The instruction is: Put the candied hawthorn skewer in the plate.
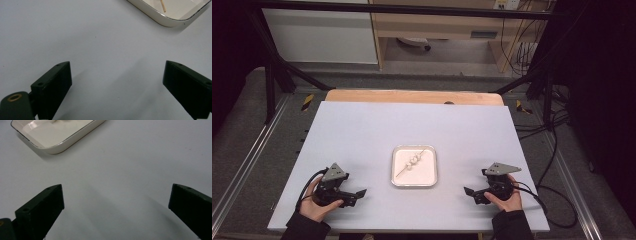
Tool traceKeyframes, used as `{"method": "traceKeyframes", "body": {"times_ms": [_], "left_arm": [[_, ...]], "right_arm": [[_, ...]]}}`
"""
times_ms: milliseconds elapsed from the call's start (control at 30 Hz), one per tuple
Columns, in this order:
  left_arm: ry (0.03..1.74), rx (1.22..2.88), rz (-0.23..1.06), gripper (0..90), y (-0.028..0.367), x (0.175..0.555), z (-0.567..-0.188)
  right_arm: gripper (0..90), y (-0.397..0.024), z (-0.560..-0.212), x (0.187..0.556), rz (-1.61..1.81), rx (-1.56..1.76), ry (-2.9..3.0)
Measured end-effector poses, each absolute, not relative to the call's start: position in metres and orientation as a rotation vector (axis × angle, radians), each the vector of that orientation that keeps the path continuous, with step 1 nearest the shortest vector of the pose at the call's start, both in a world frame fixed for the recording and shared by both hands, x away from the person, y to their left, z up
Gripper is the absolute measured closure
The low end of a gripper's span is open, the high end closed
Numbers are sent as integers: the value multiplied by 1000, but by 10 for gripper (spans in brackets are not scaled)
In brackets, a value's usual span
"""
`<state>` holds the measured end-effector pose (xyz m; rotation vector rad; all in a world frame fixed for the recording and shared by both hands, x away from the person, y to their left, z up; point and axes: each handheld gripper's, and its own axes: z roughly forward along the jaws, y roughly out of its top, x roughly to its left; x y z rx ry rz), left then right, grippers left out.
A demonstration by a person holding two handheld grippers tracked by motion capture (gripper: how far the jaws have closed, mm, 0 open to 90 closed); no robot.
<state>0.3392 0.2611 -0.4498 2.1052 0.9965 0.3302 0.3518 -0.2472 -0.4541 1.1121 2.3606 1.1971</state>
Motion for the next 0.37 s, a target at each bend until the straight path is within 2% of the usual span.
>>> {"method": "traceKeyframes", "body": {"times_ms": [367], "left_arm": [[979, 2114, 344, 94, 261, 340, -450]], "right_arm": [[8, -245, -457, 352, 1188, 1117, 2384]]}}
